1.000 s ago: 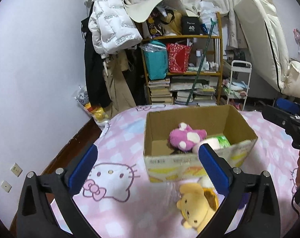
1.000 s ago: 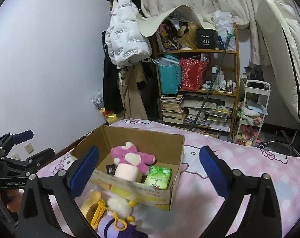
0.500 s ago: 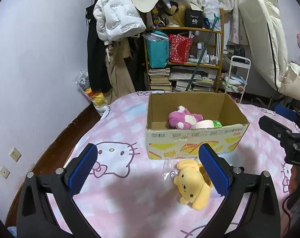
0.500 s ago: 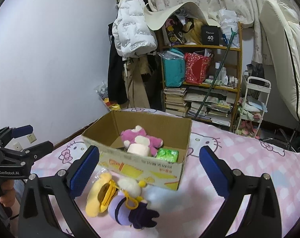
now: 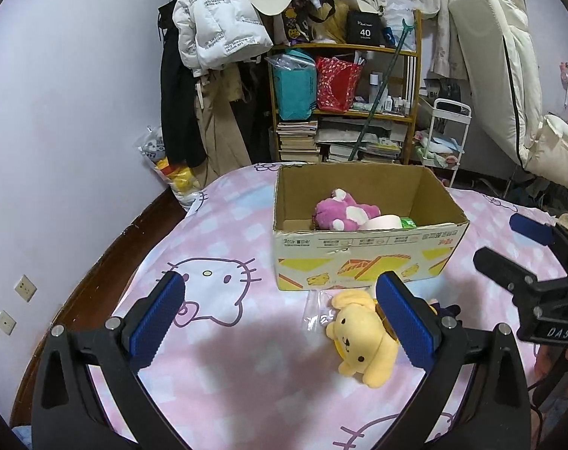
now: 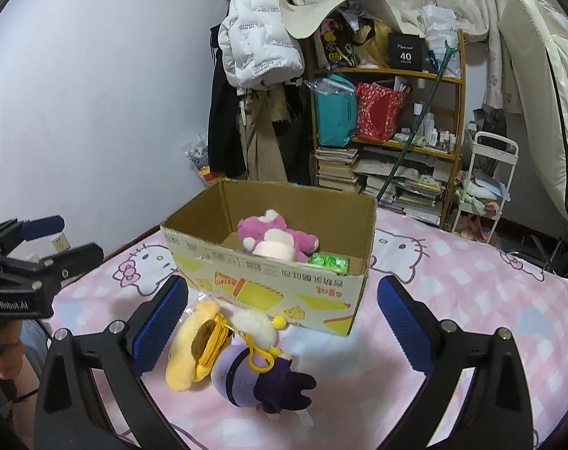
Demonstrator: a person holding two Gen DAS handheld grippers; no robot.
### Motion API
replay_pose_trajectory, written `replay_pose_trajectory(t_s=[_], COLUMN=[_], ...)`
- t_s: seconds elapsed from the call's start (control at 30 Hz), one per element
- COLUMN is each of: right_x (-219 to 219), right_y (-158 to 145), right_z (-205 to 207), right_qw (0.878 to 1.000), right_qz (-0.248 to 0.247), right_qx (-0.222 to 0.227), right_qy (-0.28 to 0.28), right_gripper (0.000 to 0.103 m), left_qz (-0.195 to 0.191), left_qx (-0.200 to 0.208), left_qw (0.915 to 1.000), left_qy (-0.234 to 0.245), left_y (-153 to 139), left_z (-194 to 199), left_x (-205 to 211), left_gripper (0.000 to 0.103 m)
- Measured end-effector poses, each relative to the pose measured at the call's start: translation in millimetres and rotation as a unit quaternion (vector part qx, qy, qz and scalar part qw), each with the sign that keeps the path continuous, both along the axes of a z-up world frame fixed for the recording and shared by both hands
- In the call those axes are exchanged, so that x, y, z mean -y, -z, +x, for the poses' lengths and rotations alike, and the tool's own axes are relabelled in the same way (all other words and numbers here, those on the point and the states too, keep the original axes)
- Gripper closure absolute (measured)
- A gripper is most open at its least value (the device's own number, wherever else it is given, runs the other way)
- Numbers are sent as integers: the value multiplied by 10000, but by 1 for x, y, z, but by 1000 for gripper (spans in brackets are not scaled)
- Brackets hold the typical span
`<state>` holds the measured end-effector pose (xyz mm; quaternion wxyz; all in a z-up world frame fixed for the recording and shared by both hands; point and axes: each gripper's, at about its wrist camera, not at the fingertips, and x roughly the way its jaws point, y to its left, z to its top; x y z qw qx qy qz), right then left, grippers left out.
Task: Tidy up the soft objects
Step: 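Lower the left tool to the yellow dog plush while the right tool lowers to the purple doll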
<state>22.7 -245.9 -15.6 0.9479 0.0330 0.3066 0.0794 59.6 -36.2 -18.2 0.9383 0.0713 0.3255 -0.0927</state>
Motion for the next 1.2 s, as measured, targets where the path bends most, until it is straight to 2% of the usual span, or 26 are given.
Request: replay_pose_trajectory(t_s=[0.17,0.53,0.9,1.2], right_x=[-3,-8,-15,-12], right_y=[10,37,57,74], right_z=[2,11,15,20], right_qw=[9999,9982,9956,9913], right_qz=[-59,-87,-217,-116], right_qx=[-138,-572,-883,-1292], right_qy=[-17,-123,-211,-231], right_gripper=[0,0,0,0], left_qz=[-25,-29,-55,-83], left_qx=[9,-273,-749,-1364], left_qw=[10000,9987,9948,9855], left_qy=[84,440,686,1008], left_y=[1,19,40,67], left_z=[9,26,48,61], left_x=[5,29,48,60], left_gripper=[2,2,2,3])
